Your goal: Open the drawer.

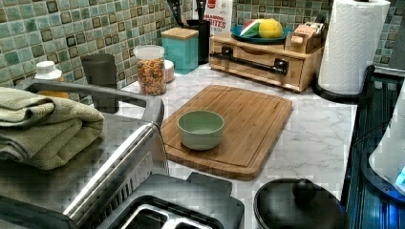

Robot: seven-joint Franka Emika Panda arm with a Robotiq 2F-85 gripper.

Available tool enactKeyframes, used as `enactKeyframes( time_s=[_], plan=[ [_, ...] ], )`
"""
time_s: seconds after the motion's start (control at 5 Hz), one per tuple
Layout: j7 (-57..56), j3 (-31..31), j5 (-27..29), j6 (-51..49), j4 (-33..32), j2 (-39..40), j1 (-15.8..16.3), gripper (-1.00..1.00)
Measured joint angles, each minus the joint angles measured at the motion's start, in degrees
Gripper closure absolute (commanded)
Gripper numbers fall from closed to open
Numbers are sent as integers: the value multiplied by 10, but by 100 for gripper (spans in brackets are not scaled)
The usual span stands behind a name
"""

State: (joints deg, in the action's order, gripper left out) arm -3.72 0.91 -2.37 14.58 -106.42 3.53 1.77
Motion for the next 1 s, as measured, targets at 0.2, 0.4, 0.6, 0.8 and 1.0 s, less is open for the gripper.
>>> enactKeyframes(
  time_s=[0.2, 0.4, 0.6, 0.8, 1.0],
  plan=[
    [0, -1, 0, 0, -4, 0, 0, -100],
    [0, -1, -2, 0, -7, 5, 3, -100],
    [-13, -1, -2, 22, -18, 6, 4, -100],
    [-112, 10, -27, 43, -41, 0, 8, -100],
    [-215, 22, -64, 46, -62, -6, 7, -100]
  ],
)
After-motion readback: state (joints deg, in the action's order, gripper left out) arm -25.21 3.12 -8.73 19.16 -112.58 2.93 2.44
